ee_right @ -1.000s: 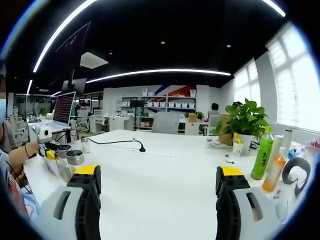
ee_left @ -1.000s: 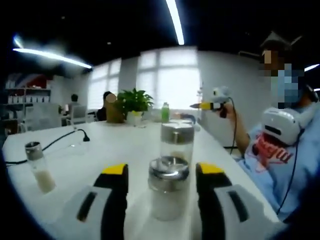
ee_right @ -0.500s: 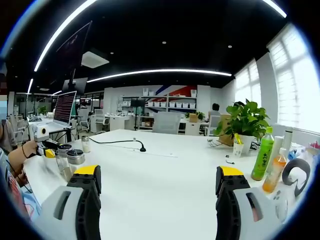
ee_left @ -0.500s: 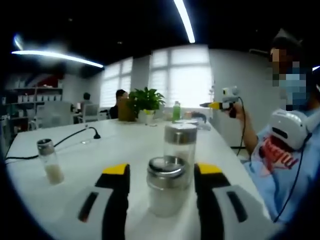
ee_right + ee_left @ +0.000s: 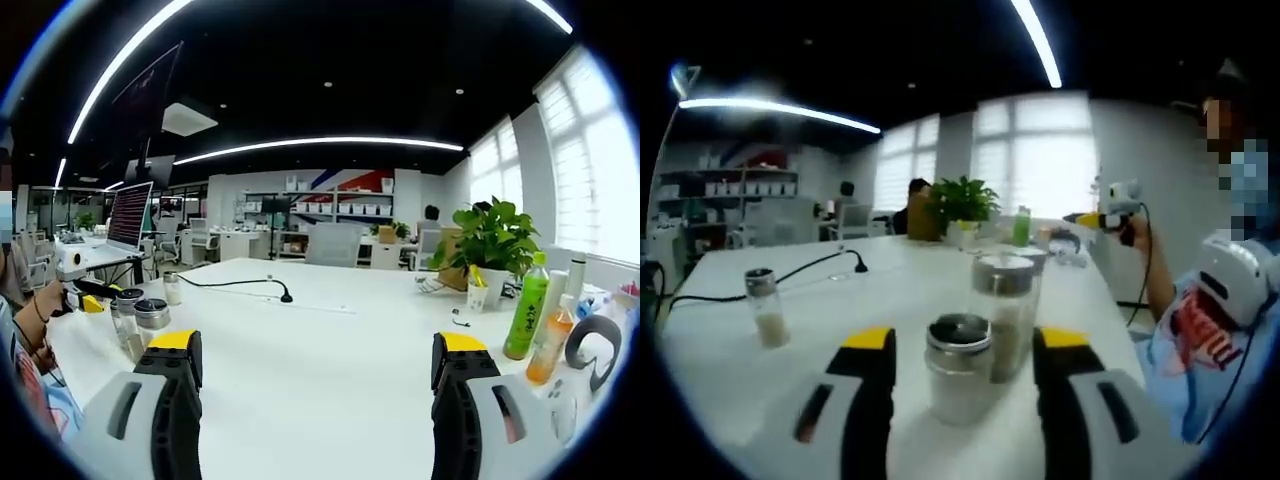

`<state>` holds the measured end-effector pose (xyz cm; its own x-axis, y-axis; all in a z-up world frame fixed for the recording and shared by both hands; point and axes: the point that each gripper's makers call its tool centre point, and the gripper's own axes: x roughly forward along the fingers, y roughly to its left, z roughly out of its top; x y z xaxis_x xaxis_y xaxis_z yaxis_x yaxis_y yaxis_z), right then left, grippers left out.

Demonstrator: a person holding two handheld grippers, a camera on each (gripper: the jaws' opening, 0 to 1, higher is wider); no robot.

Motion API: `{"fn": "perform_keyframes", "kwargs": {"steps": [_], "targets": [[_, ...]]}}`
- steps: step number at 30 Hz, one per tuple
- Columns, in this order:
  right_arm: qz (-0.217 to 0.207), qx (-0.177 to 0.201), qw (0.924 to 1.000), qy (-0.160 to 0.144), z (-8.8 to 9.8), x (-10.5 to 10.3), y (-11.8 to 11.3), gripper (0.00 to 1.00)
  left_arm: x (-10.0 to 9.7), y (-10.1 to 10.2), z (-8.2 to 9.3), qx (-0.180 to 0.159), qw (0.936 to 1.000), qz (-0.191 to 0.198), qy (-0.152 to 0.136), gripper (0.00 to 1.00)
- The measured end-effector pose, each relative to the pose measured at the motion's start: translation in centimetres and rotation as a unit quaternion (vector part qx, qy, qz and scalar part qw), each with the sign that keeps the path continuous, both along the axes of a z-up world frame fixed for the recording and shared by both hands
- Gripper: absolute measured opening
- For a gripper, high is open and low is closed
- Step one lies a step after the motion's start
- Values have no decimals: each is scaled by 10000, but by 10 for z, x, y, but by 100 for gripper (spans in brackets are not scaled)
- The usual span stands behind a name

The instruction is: Rotate the seasoning bottle until the label or dispensing opening points toward the visible target arrow and the bottle remains upright within the marked orientation range

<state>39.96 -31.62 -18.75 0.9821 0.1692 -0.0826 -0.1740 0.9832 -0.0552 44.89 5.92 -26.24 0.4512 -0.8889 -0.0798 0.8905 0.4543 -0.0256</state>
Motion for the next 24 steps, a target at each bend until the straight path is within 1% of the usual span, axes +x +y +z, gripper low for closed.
{"fn": "perform_keyframes", "kwargs": {"steps": [3, 5, 6, 8, 10, 12, 14, 17, 20, 24], "targets": [[4, -4, 10000, 2, 0, 0, 0, 99, -5, -2, 3, 5, 9999, 144, -61, 58], [5, -4, 10000, 3, 0, 0, 0, 99, -10, -4, 2, 39, 9998, 204, -10, 58], [6, -9, 10000, 1, 1, 0, 0, 99, -14, -5, -1, 126, 9997, 186, 57, 58], [4, -8, 10000, -5, 1, 0, 0, 99, -19, -7, -1, 118, 9996, 242, 109, 58], [4, -9, 10000, -4, 1, 0, 1, 99, -19, -7, 0, 98, 9991, 415, 43, 57], [11, -12, 10000, -1, 0, -1, 1, 99, -16, -4, 0, 221, 9976, 643, -98, 57], [5, -12, 10000, -17, 1, -1, 2, 99, -16, -2, -1, 244, 9964, 811, -101, 57], [-8, -19, 10000, -25, 1, -2, 1, 99, -16, 1, 0, 192, 9951, 968, -99, 57], [-8, -50, 10000, -37, 2, -3, 1, 99, -14, 1, 2, 148, 9926, 1183, -215, 58], [-59, -78, 9999, -105, 6, -5, -1, 99, -15, -3, 1, 287, 9896, 1372, -327, 61]]}}
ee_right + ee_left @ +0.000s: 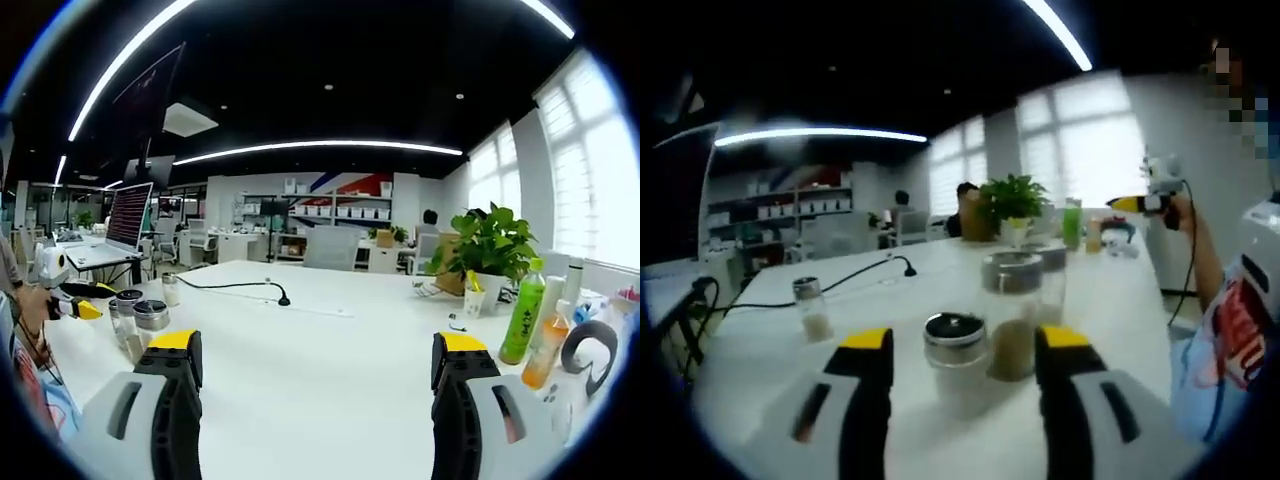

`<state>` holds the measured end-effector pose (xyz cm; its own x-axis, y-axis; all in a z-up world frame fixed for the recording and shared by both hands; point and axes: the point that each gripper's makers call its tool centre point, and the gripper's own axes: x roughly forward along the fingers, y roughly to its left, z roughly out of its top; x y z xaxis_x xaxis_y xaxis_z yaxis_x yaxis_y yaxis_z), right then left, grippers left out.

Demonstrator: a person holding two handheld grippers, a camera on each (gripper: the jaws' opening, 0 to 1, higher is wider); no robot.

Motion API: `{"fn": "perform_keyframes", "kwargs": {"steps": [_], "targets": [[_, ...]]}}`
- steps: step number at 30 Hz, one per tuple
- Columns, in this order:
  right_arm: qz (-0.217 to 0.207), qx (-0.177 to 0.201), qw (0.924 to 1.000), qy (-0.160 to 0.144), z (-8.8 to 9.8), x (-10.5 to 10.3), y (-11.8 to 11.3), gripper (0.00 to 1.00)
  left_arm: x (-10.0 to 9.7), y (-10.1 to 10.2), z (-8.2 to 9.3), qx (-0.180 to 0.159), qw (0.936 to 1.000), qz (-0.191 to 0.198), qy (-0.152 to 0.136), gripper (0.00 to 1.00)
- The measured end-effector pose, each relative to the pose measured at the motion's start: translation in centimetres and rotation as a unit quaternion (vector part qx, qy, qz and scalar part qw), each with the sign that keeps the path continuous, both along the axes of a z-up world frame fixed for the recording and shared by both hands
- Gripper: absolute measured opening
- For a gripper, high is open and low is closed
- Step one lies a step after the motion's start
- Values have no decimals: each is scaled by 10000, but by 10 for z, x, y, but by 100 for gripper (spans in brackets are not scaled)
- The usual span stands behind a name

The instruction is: Rotate the seasoning bottle until the label or dispensing opening points toward the visible target arrow and the bottle remains upright within the marked orientation range

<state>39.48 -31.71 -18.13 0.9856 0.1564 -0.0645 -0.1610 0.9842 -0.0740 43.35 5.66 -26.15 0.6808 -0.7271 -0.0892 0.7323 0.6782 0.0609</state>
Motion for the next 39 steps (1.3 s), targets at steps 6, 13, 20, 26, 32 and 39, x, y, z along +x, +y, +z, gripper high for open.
{"fn": "perform_keyframes", "kwargs": {"steps": [6, 13, 20, 26, 32, 39], "targets": [[1, 11, 10000, 24, -1, 0, -1, 99, 2, 4, 5, 179, 9987, 401, -247, 61], [7, 3, 10000, 27, -1, 0, 0, 99, 7, 5, 8, 21, 9980, 629, -40, 67], [5, -17, 10000, 4, 0, -1, 1, 99, 7, 8, 20, -14, 9968, 755, -268, 72], [-20, -20, 10000, -11, 1, -1, 0, 99, 5, 11, 29, -118, 9964, 787, -300, 74], [12, -29, 10000, -13, 1, -1, 1, 99, 5, 12, 33, -172, 9959, 829, -316, 74], [-12, -10, 10000, 0, 0, 0, -1, 99, 10, 18, 52, -273, 9942, 926, -482, 74]]}}
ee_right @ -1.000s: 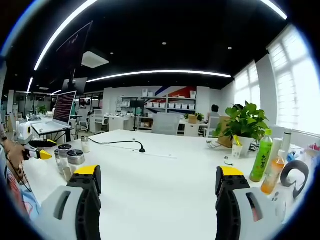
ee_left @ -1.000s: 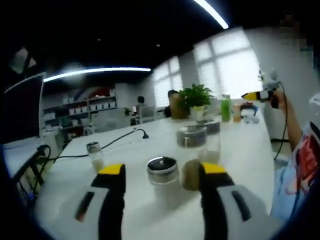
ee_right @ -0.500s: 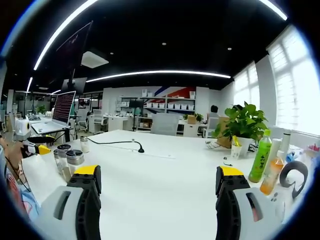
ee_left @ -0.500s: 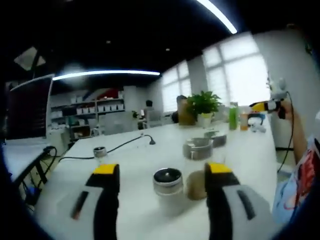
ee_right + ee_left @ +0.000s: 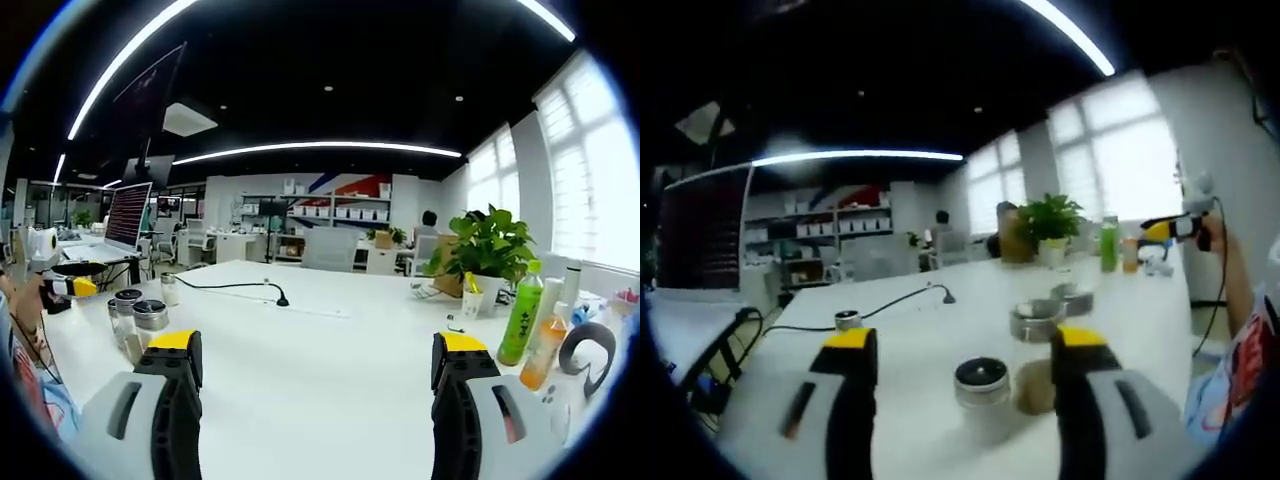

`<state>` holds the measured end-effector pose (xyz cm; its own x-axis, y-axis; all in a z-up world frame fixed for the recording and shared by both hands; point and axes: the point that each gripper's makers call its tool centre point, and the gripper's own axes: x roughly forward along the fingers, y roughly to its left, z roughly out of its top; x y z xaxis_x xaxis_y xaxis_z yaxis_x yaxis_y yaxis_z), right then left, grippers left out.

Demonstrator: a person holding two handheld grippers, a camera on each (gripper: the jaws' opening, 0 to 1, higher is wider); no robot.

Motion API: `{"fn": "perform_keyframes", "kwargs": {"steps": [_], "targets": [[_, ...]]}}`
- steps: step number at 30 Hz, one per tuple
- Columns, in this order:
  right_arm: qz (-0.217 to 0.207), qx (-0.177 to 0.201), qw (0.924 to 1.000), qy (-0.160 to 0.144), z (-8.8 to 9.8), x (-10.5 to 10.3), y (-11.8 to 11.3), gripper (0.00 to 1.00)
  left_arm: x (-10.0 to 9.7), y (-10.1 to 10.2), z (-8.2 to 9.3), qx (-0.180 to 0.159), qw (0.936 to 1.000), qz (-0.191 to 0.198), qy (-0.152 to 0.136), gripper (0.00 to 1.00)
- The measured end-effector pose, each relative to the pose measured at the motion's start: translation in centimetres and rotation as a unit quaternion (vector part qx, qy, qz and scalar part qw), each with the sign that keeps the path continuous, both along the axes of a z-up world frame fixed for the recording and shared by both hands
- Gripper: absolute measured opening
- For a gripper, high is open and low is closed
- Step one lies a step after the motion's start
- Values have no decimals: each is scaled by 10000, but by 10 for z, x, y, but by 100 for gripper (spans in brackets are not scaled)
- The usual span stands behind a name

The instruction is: Rotate the seasoning bottle until the label or dispensing opening points toward the visible target arrow and the bottle remains upright within the marked orientation range

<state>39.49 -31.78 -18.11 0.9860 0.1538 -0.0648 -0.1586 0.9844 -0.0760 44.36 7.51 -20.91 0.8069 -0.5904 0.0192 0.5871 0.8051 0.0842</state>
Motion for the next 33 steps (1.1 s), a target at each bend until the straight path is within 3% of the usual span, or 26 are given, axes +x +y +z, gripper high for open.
{"fn": "perform_keyframes", "kwargs": {"steps": [22, 33], "targets": [[-33, -79, 10000, -20, 1, -1, 0, 99, 41, 13, 22, -61, 9998, 190, -58, 73], [-100, -72, 9999, -69, 3, -2, -3, 98, 76, 30, 22, -422, 9981, 451, -79, 73]]}}
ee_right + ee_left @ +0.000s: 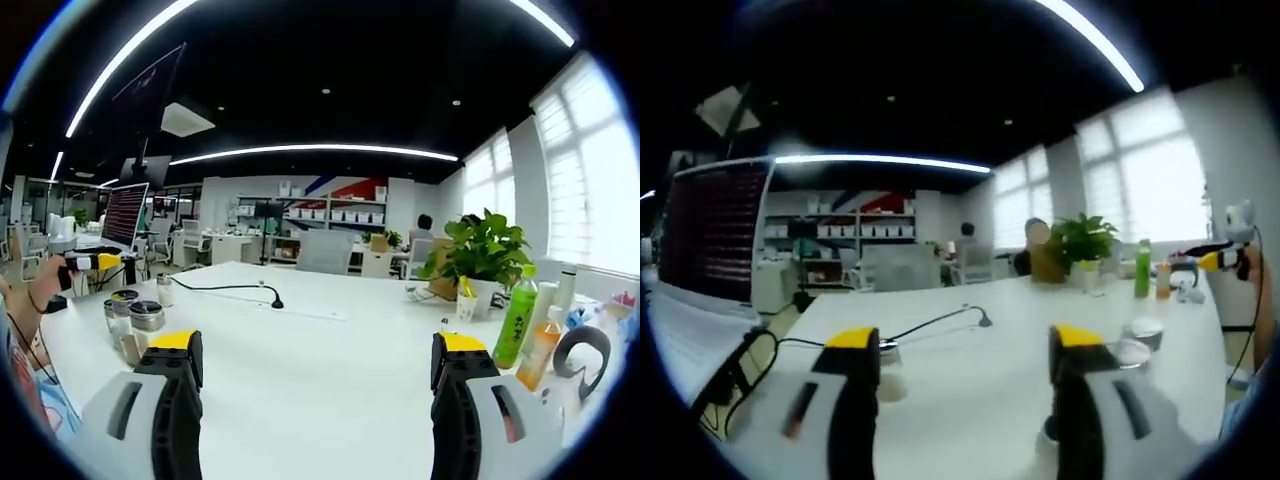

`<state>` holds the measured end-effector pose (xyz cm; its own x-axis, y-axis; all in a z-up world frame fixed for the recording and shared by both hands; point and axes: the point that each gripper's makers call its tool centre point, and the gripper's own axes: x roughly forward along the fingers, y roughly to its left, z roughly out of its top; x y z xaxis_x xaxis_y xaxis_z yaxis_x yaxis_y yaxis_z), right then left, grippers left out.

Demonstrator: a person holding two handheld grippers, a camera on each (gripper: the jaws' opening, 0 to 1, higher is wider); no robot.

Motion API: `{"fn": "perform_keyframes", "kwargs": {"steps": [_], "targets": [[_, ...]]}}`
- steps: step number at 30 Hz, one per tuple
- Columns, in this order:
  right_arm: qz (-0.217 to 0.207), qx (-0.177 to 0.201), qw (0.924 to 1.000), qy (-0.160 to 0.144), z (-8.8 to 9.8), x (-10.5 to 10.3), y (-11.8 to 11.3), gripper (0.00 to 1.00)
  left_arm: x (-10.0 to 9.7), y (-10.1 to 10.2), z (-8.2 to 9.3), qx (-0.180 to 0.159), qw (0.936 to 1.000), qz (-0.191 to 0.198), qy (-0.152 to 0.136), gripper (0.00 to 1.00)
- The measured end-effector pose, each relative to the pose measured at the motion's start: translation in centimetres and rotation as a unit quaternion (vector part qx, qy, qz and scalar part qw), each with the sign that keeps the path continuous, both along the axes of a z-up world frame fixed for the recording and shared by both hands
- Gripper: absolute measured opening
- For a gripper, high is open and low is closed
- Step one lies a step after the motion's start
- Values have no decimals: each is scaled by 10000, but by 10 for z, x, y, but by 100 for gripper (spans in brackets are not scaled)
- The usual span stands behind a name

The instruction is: Rotate the seasoning bottle until the label or dispensing opening points toward the visible target arrow and the bottle remains upright within the marked orientation range

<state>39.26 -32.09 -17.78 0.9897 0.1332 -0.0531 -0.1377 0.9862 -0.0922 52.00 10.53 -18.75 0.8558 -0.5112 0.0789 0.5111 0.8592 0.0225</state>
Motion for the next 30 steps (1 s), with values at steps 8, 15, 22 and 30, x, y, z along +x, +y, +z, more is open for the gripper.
{"fn": "perform_keyframes", "kwargs": {"steps": [8, 15, 22, 30], "targets": [[37, 6, 10000, 16, 0, 0, 2, 98, 30, 16, -4, 67, 9998, 204, -12, 73], [83, -48, 10000, -19, 2, -1, 6, 98, 54, 26, -15, -76, 9994, 347, 24, 72], [78, -64, 9999, -23, 3, -1, 5, 98, 78, 27, -27, -120, 9990, 419, 109, 72], [73, -58, 10000, -5, 2, -1, 6, 98, 106, 33, -40, 23, 9985, 528, 121, 72]]}}
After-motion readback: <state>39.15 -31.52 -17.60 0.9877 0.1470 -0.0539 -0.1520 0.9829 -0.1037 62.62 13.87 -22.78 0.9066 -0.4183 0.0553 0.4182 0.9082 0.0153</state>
